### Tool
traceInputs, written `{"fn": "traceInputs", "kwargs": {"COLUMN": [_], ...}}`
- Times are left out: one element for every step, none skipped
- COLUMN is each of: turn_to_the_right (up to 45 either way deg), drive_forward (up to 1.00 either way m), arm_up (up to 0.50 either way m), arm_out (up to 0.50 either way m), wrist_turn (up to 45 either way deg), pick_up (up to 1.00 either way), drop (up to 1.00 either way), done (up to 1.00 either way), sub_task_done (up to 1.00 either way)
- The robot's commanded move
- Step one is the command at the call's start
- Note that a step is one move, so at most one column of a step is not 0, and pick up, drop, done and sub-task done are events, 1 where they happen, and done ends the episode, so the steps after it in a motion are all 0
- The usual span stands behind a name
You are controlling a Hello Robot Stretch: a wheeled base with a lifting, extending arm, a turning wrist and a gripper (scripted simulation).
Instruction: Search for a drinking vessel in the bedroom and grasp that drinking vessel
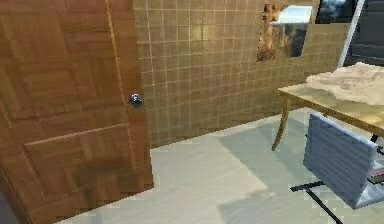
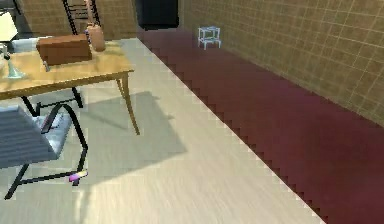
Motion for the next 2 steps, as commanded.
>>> {"fn": "traceInputs", "kwargs": {"turn_to_the_right": [0.0,-21.0], "drive_forward": [0.3,0.0], "arm_up": [0.0,0.0], "arm_out": [0.0,0.0], "wrist_turn": [0.0,0.0], "pick_up": [0.0,0.0], "drop": [0.0,0.0], "done": [0.0,0.0], "sub_task_done": [0.0,0.0]}}
